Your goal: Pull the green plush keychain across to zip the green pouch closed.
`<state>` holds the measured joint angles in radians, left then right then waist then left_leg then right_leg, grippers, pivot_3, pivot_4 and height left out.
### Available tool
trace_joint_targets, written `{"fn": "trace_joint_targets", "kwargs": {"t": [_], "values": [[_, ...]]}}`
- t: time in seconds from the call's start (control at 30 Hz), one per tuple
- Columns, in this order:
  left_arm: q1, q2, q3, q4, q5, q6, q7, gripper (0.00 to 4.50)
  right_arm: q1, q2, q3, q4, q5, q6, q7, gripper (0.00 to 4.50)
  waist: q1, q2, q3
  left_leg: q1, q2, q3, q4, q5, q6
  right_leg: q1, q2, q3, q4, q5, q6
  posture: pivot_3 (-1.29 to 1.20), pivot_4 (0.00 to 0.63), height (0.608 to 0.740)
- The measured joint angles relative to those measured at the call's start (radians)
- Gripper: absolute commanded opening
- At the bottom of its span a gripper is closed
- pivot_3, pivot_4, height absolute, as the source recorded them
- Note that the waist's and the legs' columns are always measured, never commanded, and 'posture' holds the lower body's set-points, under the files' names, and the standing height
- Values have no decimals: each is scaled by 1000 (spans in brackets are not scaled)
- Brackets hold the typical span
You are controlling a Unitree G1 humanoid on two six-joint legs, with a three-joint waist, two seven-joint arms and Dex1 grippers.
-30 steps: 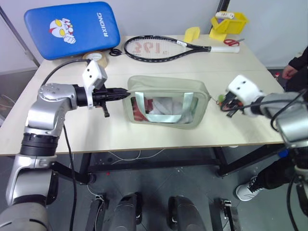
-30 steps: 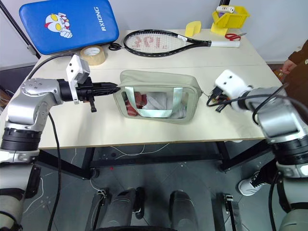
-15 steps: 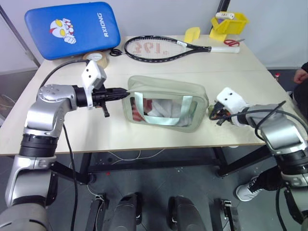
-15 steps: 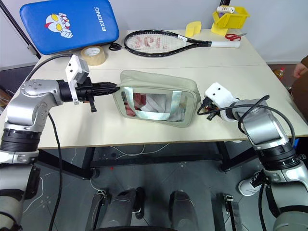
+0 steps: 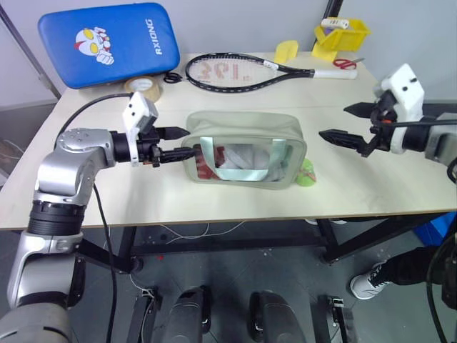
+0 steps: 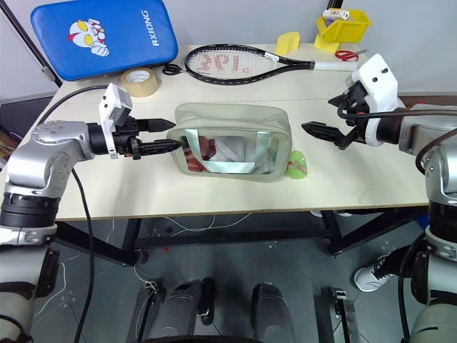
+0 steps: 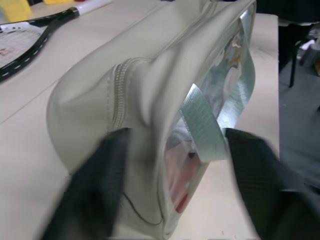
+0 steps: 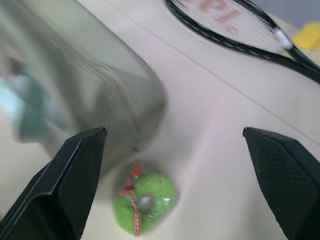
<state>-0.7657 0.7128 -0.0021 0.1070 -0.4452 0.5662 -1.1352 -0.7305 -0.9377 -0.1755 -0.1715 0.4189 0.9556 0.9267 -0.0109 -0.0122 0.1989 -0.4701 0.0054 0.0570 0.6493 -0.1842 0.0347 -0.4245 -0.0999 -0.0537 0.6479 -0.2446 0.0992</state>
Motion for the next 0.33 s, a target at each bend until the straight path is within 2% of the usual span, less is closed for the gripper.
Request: {"fn": "trace_joint_targets", "kwargs": {"t": [0.13,0.33], "values": [[-17,63,22,-7,-43,13,-84,4443,5,-10,-14,-51,78,-3,49,4500,0,0,0,0,0,0,0,0,0,0,0,0,0,0,0,0,150,740],[-23,180,56,5,-70,8,-220,4443,92,-51,-37,-100,128,-11,84,4500,4,0,0,0,0,0,0,0,0,0,-2,-1,-1,-2,-3,0,150,740]]}}
